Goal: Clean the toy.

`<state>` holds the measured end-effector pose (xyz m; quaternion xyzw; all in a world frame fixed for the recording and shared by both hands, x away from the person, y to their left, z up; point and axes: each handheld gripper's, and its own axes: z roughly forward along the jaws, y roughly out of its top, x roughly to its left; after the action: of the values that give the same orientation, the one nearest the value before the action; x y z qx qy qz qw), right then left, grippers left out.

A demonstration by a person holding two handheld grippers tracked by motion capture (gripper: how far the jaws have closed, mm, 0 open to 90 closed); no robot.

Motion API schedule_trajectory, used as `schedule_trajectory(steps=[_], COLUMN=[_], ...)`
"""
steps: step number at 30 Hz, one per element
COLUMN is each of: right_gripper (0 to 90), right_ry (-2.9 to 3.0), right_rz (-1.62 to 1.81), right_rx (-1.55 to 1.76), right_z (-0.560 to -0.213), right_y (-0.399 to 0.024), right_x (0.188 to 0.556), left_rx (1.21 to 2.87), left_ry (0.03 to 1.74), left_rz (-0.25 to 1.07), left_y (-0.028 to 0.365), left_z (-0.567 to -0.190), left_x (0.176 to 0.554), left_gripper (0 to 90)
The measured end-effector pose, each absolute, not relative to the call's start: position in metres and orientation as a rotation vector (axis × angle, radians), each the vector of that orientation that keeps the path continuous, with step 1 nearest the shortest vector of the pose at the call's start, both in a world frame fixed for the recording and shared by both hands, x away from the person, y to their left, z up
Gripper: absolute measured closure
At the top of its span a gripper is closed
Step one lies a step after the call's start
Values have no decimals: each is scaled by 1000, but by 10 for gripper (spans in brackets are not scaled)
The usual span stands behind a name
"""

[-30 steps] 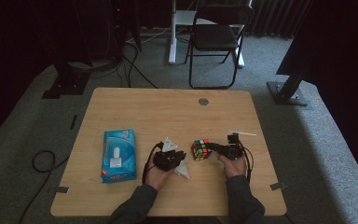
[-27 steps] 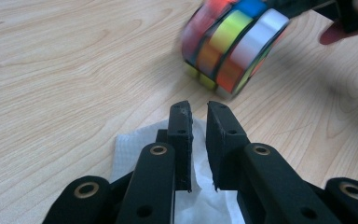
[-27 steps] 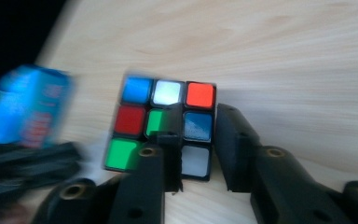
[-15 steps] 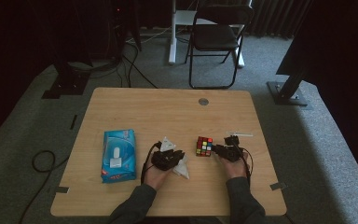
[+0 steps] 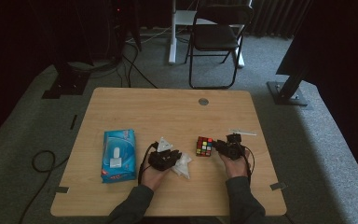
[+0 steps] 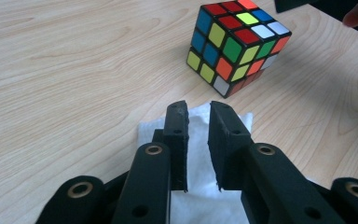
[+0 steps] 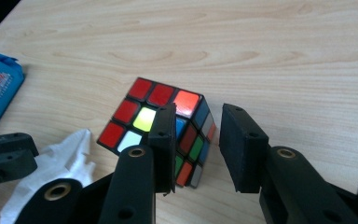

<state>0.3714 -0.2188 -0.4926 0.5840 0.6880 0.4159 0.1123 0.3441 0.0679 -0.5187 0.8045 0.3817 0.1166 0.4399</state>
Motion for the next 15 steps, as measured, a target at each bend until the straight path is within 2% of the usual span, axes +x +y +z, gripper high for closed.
schedule_trajectory(steps=[7, 15], right_gripper=[640, 656], right_ry=[2034, 2084], right_rz=[1267, 1221], right_rx=[1684, 1681], right_z=[-490, -496], right_y=[-212, -204], right_x=[372, 374], left_rx=[1995, 2019], left_ry=[962, 960], left_rz=[291, 257], left_y=[68, 62], left_z=[-518, -523], left_x=[341, 339], left_gripper=[647, 585])
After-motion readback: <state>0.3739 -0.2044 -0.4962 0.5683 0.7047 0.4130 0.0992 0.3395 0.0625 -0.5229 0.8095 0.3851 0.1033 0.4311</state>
